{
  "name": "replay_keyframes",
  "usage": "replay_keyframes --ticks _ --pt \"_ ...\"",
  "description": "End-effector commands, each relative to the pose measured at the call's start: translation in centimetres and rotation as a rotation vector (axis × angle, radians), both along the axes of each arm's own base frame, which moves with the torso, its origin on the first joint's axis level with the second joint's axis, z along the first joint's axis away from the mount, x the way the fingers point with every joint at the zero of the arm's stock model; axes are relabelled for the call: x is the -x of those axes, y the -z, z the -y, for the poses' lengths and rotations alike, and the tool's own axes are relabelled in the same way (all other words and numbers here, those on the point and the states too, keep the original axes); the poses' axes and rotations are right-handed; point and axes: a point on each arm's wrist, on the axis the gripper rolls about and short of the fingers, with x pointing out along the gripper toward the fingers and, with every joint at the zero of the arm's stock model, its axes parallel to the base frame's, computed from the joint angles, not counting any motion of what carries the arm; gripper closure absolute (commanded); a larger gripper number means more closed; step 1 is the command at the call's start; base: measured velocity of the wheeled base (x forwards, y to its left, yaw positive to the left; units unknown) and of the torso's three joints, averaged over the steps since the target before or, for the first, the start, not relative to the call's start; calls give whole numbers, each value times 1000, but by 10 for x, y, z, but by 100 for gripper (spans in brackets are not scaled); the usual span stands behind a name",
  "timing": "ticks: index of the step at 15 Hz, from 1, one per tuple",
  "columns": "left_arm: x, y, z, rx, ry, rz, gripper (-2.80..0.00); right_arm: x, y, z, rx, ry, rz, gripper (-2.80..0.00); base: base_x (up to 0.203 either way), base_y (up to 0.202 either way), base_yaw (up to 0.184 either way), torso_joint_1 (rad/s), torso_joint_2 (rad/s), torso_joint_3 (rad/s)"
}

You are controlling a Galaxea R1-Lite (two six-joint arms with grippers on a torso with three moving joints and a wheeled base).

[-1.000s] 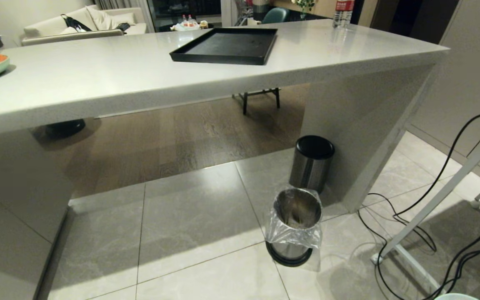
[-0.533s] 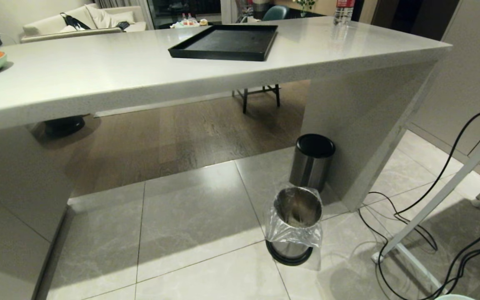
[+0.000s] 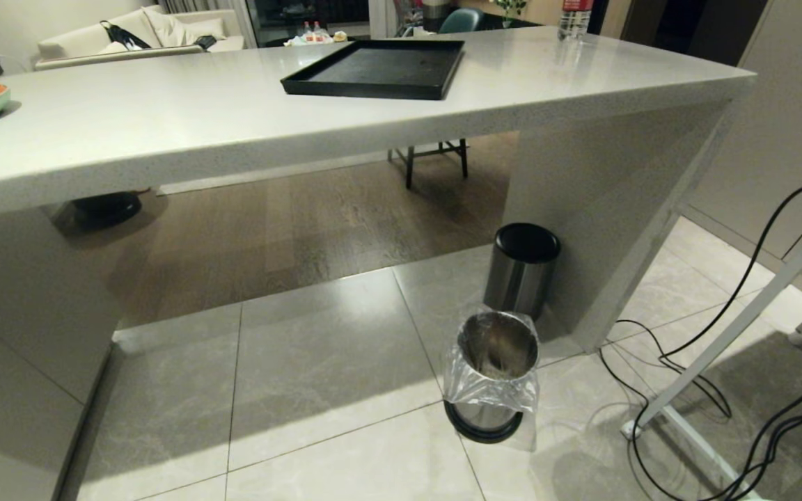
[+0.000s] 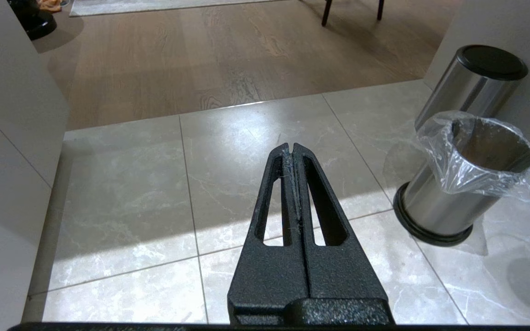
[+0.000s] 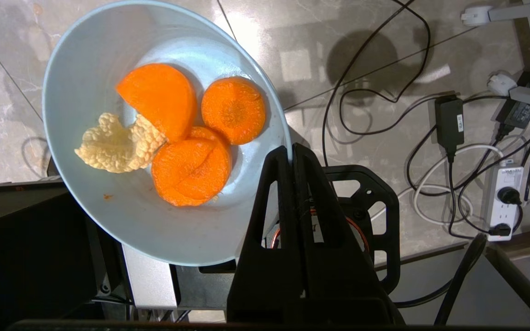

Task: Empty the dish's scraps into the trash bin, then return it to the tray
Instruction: Move the bowl over the trash can

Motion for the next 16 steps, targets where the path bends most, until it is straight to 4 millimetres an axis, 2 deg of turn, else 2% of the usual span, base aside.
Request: replay_keyframes --ticks 1,16 --pt "0 0 0 1 0 -1 0 0 1 0 -1 1 -7 0 0 0 0 0 0 0" --pt "0 0 0 1 1 -1 0 -1 2 1 16 -22 -12 0 0 0 0 0 0 0"
